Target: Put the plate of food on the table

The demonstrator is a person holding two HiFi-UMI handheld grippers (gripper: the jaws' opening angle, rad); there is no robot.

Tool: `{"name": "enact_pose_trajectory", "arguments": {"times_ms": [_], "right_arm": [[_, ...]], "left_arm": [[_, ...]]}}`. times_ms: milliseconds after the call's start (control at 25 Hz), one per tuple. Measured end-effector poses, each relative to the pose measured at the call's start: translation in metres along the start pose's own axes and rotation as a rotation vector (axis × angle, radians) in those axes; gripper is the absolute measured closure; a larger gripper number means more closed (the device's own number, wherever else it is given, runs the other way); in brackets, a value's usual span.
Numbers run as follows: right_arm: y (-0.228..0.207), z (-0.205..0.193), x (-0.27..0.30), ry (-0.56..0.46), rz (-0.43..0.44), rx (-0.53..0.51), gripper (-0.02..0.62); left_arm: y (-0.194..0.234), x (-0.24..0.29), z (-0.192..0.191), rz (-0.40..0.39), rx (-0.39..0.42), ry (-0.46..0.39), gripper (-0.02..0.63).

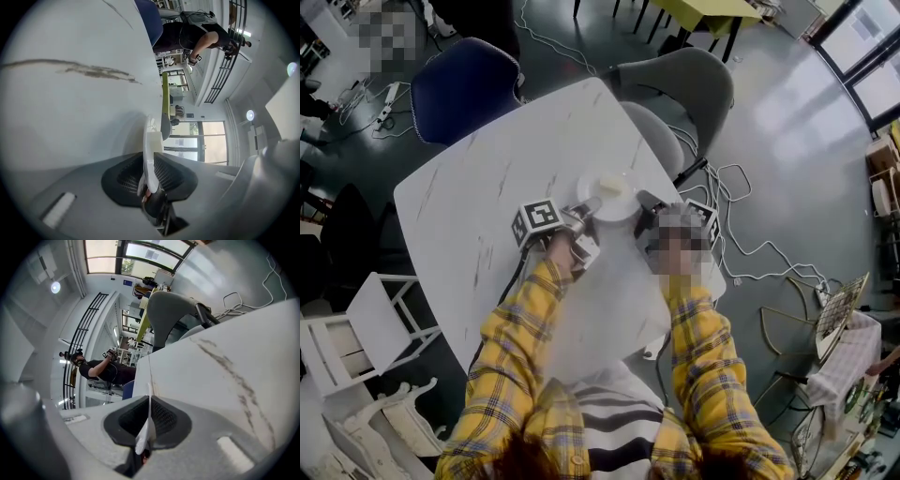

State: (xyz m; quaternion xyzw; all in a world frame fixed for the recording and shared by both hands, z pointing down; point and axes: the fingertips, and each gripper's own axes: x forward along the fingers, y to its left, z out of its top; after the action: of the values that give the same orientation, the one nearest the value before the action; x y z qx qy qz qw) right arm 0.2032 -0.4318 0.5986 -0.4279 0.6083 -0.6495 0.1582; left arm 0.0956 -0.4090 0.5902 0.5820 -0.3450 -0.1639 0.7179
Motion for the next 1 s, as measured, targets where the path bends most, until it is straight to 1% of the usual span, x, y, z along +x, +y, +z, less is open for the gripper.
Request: {"name": "enact_pose_trajectory", "arguments": {"times_ms": [240,440,600,800,960,1000], "right_arm": [[-0.001,0.009,-0.002,-0.033,-0.002,-0.007,0.584],[0.0,0.009,-0.003,-0.042,-0.003,-0.017,0.584],[0.002,0.01,-0.002,-0.047,-0.002,-0.025,0.584],[0.003,0.012,-0.004,-0.049,-0.002,-0.02,0.584],[0.001,0.013,-0.003,-0.052,-0.003,-0.01,0.584],[0.001,0.011,-0.002,-0.045,-0.002,-0.011,0.584]], "left_arm": [[0.003,-0.005,0.006,0.014,0.013,-0.013,0.557],[0.006,-0.007,0.001,0.028,0.012,-0.011,0.591],[0.006,-0.01,-0.007,0.018,-0.013,0.005,0.591],[0.001,-0.017,-0.023,0.0,-0.009,0.043,0.592],[0.0,-0.02,-0.033,-0.021,-0.038,0.068,0.595],[0.001,-0.022,-0.033,-0.019,-0.032,0.066,0.597]]}}
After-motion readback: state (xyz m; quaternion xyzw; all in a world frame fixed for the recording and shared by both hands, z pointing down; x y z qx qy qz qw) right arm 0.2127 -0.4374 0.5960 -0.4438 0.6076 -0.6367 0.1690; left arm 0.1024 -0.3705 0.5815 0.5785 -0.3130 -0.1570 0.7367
